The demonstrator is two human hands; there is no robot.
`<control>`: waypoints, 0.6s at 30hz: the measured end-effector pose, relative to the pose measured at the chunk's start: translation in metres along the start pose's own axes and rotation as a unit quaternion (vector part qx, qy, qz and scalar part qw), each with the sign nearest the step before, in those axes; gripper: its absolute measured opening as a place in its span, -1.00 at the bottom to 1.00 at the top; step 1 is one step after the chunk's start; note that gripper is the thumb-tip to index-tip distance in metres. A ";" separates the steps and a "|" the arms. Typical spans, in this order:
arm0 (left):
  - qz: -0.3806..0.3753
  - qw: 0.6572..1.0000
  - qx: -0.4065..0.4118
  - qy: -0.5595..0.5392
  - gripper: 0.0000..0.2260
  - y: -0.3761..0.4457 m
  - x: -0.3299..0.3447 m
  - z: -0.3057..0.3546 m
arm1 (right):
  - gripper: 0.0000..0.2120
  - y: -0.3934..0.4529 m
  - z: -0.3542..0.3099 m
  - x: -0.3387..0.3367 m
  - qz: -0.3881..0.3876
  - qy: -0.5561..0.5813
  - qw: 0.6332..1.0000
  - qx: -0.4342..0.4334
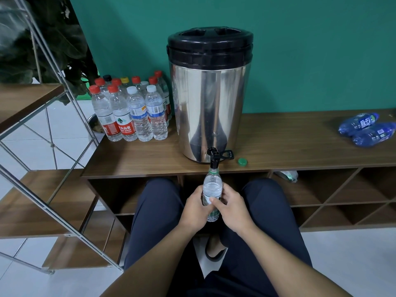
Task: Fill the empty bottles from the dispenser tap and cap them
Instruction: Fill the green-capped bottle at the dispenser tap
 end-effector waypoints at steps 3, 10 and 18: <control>0.000 1.000 0.000 0.001 -0.58 0.000 0.000 0.000 | -0.54 0.000 -0.001 0.000 0.000 0.003 1.000 0.002; 0.000 1.000 -0.002 0.004 -0.59 -0.001 -0.001 0.003 | -0.53 -0.002 -0.003 0.000 -0.001 0.002 1.000 -0.001; -0.009 1.000 0.009 0.003 -0.53 -0.001 -0.001 0.005 | -0.54 -0.002 -0.004 0.000 -0.004 -0.004 1.000 -0.004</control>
Point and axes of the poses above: each hand's wrist, its own y-axis towards the middle knuckle, its own x-axis out of the palm, z = x × y, the point moved 6 cm from there along y, towards the middle knuckle, and after that the axes turned 2 degrees about -x, right-handed, at the moved point
